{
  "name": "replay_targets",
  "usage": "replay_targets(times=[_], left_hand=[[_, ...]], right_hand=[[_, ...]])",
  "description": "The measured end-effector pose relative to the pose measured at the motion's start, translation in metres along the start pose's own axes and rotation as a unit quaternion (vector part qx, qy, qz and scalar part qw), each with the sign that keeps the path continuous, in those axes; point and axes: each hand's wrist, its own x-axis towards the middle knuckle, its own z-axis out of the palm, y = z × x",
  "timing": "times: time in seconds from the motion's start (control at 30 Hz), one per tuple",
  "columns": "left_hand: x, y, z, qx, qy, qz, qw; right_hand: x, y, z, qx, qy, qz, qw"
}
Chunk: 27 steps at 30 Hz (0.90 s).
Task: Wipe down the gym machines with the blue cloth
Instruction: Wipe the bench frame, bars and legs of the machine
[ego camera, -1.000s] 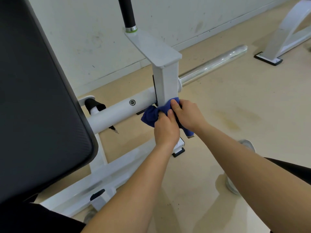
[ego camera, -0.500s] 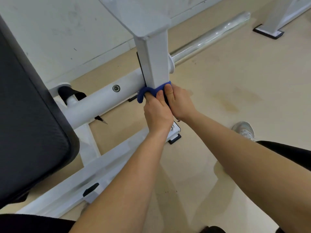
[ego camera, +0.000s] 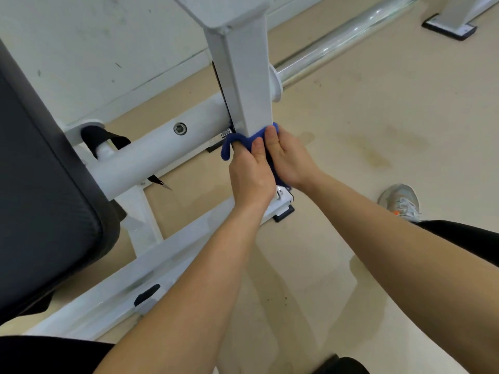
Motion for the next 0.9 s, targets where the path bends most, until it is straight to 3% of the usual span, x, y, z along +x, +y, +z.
replay_targets(times=[0.2,0.47,0.57,0.73,0.9], left_hand=[[0.004,-0.027,0.014,0.045,0.026,0.027,0.998],[0.011,-0.093,0.037,0.095,-0.021,0.005,0.995],[0.014,-0.116,0.045,0.146,-0.062,-0.033,0.987],[0.018,-0.143,0.046,0.292,-0.08,0.017,0.953],[0.014,-0.126,0.034,0.258,-0.104,-0.005,0.961]], right_hand=[[0.002,0.033,0.01,-0.014,-0.017,-0.031,0.999],[-0.004,0.109,0.04,-0.012,-0.021,0.004,1.0],[-0.006,0.136,0.047,-0.024,-0.041,0.037,0.998],[-0.011,0.17,0.062,-0.043,-0.067,0.074,0.994],[-0.015,0.156,0.056,-0.042,-0.065,0.075,0.994]])
